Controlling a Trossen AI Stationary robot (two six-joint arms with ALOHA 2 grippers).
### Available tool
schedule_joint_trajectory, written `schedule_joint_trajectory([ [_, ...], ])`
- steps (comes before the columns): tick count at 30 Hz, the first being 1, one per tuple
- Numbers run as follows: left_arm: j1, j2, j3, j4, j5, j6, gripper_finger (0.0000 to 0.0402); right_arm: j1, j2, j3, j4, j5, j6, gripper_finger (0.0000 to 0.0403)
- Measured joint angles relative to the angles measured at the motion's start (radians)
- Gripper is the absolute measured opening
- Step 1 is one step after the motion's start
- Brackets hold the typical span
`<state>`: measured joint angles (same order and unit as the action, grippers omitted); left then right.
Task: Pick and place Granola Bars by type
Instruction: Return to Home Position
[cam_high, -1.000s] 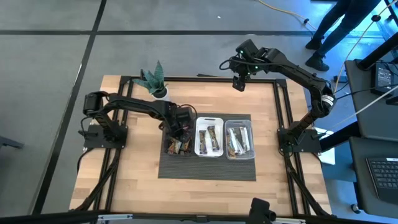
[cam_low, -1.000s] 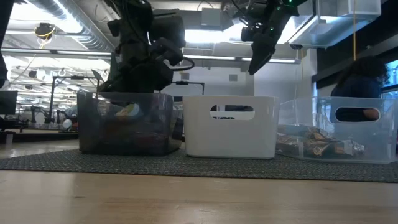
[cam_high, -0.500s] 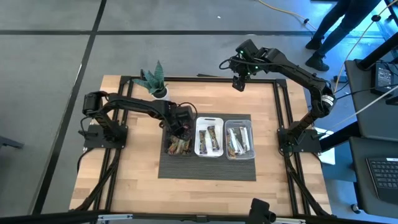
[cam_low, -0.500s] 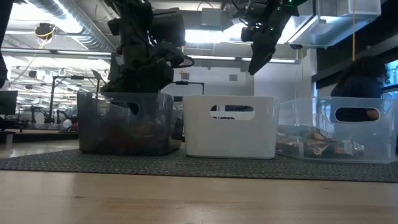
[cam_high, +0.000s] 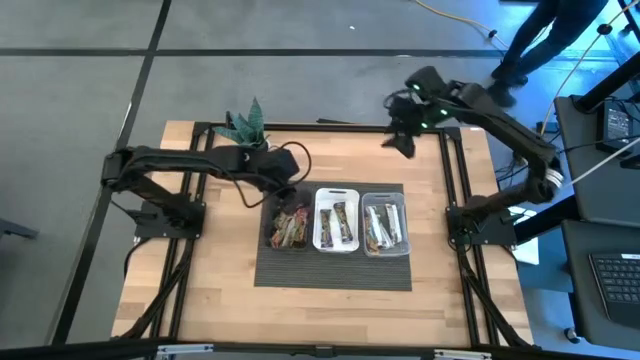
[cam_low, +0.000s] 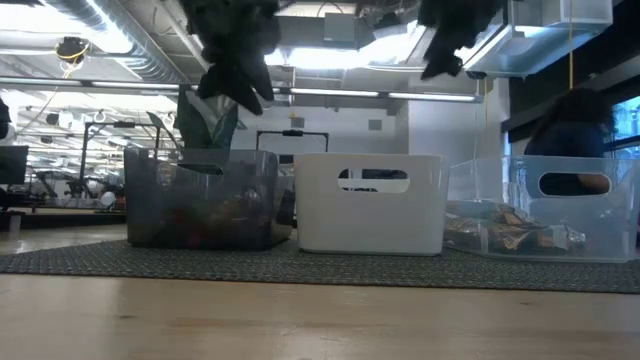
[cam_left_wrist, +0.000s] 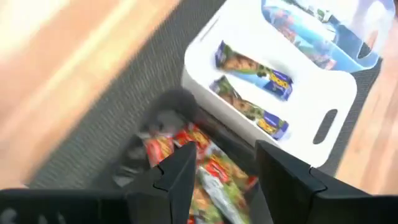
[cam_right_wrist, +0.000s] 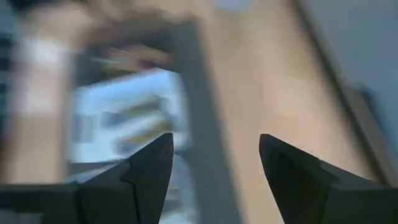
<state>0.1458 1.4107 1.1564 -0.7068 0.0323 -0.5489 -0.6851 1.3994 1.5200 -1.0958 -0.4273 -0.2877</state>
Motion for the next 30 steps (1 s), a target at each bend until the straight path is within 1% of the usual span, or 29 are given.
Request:
schedule_joint_trajectory([
  [2,-0.006,-0.026,-0.004,-0.001,-0.016,0.054,0.0157,0.003,-0.081,-0.092,0.063,-0.130,0.009,0.0241],
  [4,-0.009,-0.057,-0.018,0.035,-0.029,0.144,0.0157,0.003,-0.160,-0.191,0.119,-0.216,0.020,0.0241],
  [6,0.008,-0.106,-0.051,0.100,-0.016,0.225,0.0157,0.003,-0.235,-0.287,0.136,-0.262,0.039,0.0241],
  [8,0.046,-0.170,-0.100,0.179,0.041,0.268,0.0157,0.006,-0.305,-0.390,0.169,-0.281,0.124,0.0241],
  [10,0.086,-0.249,-0.167,0.247,0.102,0.292,0.0157,0.008,-0.382,-0.503,0.295,-0.273,0.238,0.0241],
  [11,0.100,-0.291,-0.204,0.277,0.115,0.301,0.0156,0.008,-0.427,-0.560,0.369,-0.266,0.291,0.0241],
  [13,0.119,-0.375,-0.275,0.334,0.115,0.309,0.0155,0.008,-0.521,-0.673,0.545,-0.247,0.385,0.0241],
  [15,0.138,-0.461,-0.350,0.381,0.109,0.301,0.0155,0.016,-0.612,-0.779,0.701,-0.201,0.482,0.0241],
  [18,0.163,-0.596,-0.462,0.452,0.109,0.283,0.0157,0.037,-0.740,-0.897,0.860,-0.126,0.583,0.0241],
  [21,0.188,-0.724,-0.565,0.516,0.115,0.272,0.0155,0.060,-0.845,-0.974,0.937,-0.062,0.622,0.0241],
  [24,0.209,-0.825,-0.652,0.578,0.129,0.262,0.0154,0.091,-0.906,-1.021,1.002,-0.025,0.623,0.0241],
  [26,0.225,-0.880,-0.697,0.579,0.152,0.244,0.0153,0.110,-0.938,-1.046,1.013,-0.010,0.623,0.0241],
  [30,0.240,-0.987,-0.786,0.598,0.152,0.199,0.0153,0.146,-0.987,-1.092,1.051,-0.003,0.620,0.0241],
])
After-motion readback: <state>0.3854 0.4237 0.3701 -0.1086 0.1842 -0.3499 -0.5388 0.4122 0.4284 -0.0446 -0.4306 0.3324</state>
